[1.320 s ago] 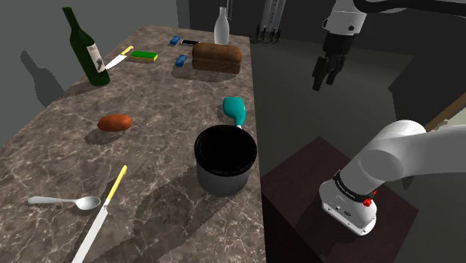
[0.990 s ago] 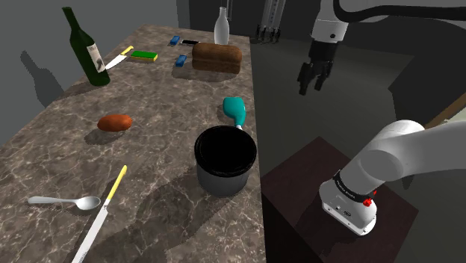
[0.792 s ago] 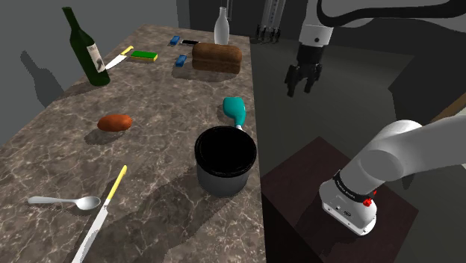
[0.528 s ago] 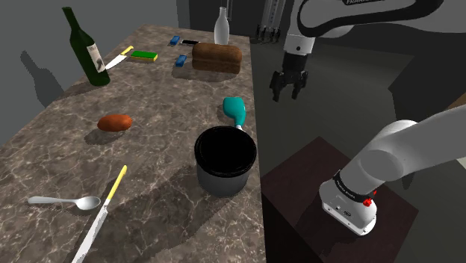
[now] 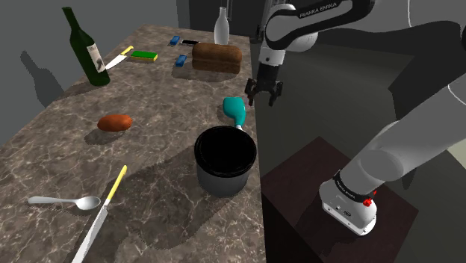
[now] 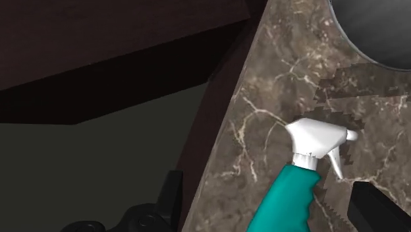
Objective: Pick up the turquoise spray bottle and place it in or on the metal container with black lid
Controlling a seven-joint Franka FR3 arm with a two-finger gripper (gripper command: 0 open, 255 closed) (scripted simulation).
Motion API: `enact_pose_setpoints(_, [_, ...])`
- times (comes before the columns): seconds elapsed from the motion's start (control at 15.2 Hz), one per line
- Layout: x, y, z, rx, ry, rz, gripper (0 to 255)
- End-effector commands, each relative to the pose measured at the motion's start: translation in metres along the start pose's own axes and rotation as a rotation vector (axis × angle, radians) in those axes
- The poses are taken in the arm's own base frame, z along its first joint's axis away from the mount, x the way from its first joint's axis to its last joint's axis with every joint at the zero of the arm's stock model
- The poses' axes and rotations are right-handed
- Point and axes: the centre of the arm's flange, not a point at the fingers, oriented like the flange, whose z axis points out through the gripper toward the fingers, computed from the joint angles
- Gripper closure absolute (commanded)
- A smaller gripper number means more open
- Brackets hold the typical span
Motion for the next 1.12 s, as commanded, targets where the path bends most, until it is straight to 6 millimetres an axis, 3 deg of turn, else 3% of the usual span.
enact_pose_setpoints(0.0, [0.021,-0.011,0.015,0.018,-0.009,0.046,0])
enact_pose_setpoints(0.33, [0.072,-0.033,0.049,0.060,-0.030,0.154,0])
enact_pose_setpoints(0.86, [0.073,-0.036,0.091,0.061,-0.031,0.159,0])
enact_pose_setpoints(1.06, [0.073,-0.036,0.091,0.061,-0.031,0.159,0])
